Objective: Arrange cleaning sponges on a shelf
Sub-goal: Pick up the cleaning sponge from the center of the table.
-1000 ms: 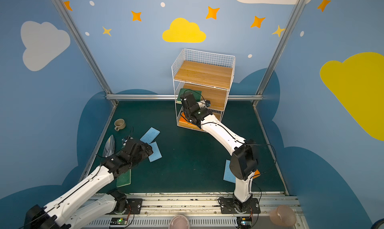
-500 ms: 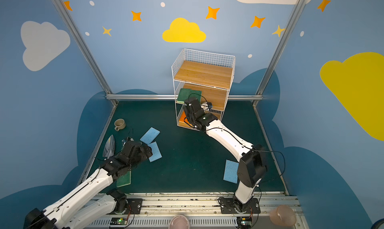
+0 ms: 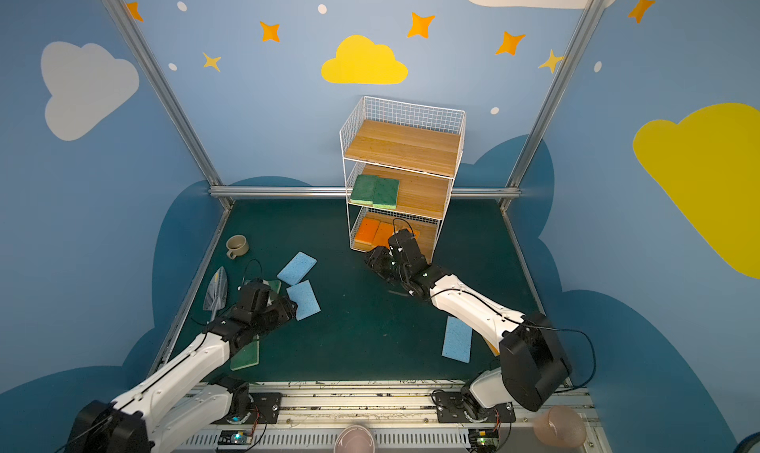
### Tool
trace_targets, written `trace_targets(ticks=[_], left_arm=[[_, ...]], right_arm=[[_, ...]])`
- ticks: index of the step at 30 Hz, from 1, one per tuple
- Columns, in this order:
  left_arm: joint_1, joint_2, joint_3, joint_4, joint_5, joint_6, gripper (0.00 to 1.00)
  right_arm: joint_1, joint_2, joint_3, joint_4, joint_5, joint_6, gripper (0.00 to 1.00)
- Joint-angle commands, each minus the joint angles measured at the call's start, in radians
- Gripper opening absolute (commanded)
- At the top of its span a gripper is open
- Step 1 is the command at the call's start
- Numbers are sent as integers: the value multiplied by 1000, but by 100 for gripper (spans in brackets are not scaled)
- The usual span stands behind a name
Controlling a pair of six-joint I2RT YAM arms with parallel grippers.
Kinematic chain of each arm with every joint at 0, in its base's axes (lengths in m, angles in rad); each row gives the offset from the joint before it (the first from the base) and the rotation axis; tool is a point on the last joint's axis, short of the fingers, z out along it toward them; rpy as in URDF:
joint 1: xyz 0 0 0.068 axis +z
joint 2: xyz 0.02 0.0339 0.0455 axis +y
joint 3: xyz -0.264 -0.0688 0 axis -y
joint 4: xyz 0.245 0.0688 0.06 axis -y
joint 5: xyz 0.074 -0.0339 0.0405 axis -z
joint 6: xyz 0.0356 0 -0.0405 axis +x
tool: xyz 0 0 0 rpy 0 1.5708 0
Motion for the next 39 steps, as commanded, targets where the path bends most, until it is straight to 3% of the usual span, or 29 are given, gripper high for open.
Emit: trace_targets(ticks=[1,5,15,24,29,34,39], left_arm=[[10,80,61,32,54,28,63],[12,171,119,16,30,49,61],[14,363,216,24,57,84,42],[12,488,271,63,162,137,13],[-41,439,298,73,200,191,11],[-128,405,383,42,322,272,11],[-185,339,430,42,359,273,11]], right_arm=[[-14,-58,5,-4,-122,-170,50],[-48,-69,6,-90,-191,-199,50],[-152,-108,-32,-155,-295,-237,50],[-177,-114,-38,-166,-306,-258,50],[-189,-86,-27,-170,-350,-288,51],[-196,-40,-6,-199,-402,-350,48],[-196,17,11,-196,-491,-372,50]])
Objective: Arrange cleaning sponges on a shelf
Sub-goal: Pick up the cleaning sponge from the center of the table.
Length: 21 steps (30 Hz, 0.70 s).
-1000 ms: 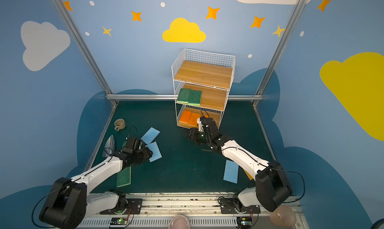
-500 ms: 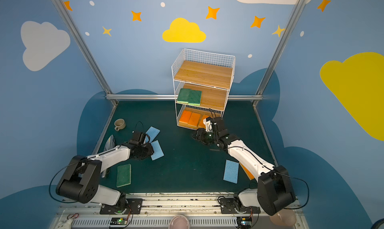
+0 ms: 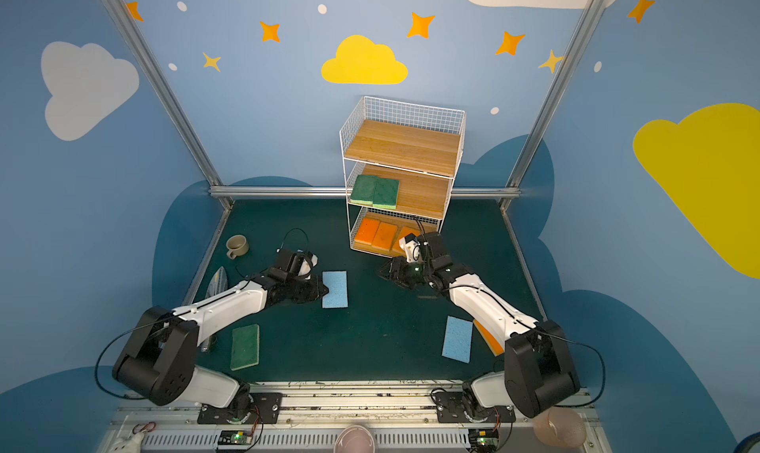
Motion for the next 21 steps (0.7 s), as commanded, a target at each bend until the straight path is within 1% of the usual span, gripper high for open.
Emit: trace_targets(ticks=[1,5,11,16,17,19,21], left_arm=[[-17,-55,28,-3,82,23,11],[-37,-70,66,16,140,10,11],[-74,-53,122,13,191,-2,11],[-78,-35,139,30,218,-15,11],[-77,-33,141,38,225,-18,11],[-79,-27,149,43,237,-22,11],[-78,-21,160,35,239,-18,12]], right_arm=[[-2,34,34,-6,-96,-33,50],[3,51,32,72,-140,2,52],[13,81,66,123,-168,32,46],[20,102,92,130,-168,42,41],[20,108,93,136,-169,46,38],[23,115,93,150,-171,56,29],[21,115,90,164,-168,68,11]])
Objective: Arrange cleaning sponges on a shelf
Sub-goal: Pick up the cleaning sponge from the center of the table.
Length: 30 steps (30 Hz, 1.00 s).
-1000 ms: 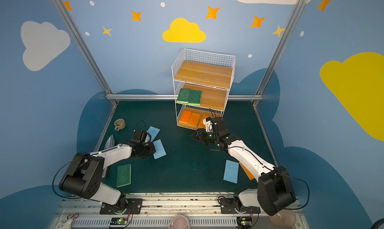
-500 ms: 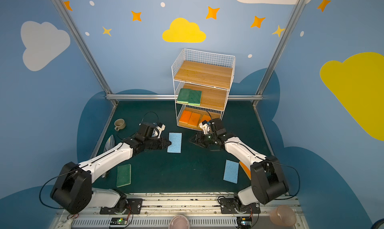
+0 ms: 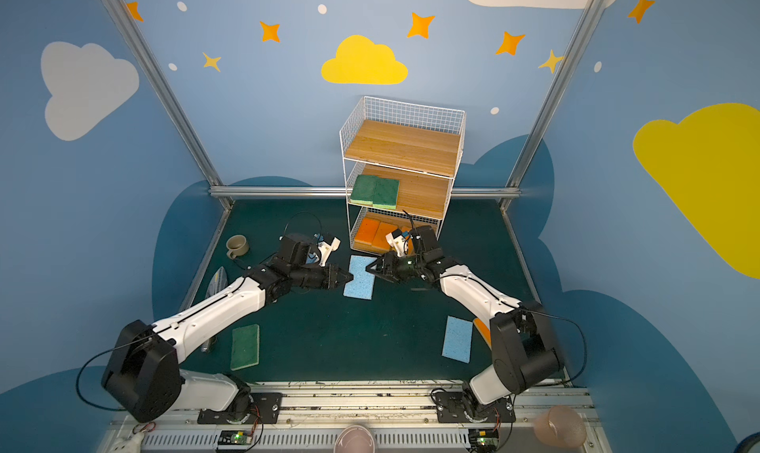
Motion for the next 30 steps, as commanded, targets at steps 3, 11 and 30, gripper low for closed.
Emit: trace_targets(ticks=[3,11,30], left_arm=[[4,9,38,-7,12,2,35],[3,-209,-152,109,-338,-185,82],[-342,-309,-345,517,-939,-570,56]], right_arm=[[-1,-6,13,44,14,30,0],[-24,-124,-32,46,218,141,0],[8,-193,-32,170,450,452,0]])
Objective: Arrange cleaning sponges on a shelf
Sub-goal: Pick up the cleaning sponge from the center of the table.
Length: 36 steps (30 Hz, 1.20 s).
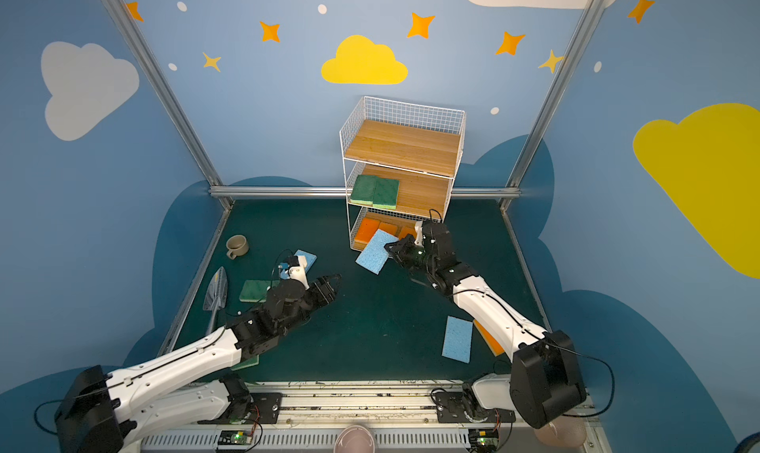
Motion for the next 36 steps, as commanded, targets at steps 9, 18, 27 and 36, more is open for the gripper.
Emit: trace_targets(ticks=[9,18,27,36], left_arm=[[-2,150,6,317,23,-179,56],[-2,204,13,403,42,-238,49],[-3,250,36,436,51,-272,39],[13,273,56,460,49,-277,34]], right_arm=[[5,23,32,90,-27,52,0],[8,43,40,129,-52,63,0],[9,42,37,147,-67,68,0],[6,37,24,151,-82,63,0]])
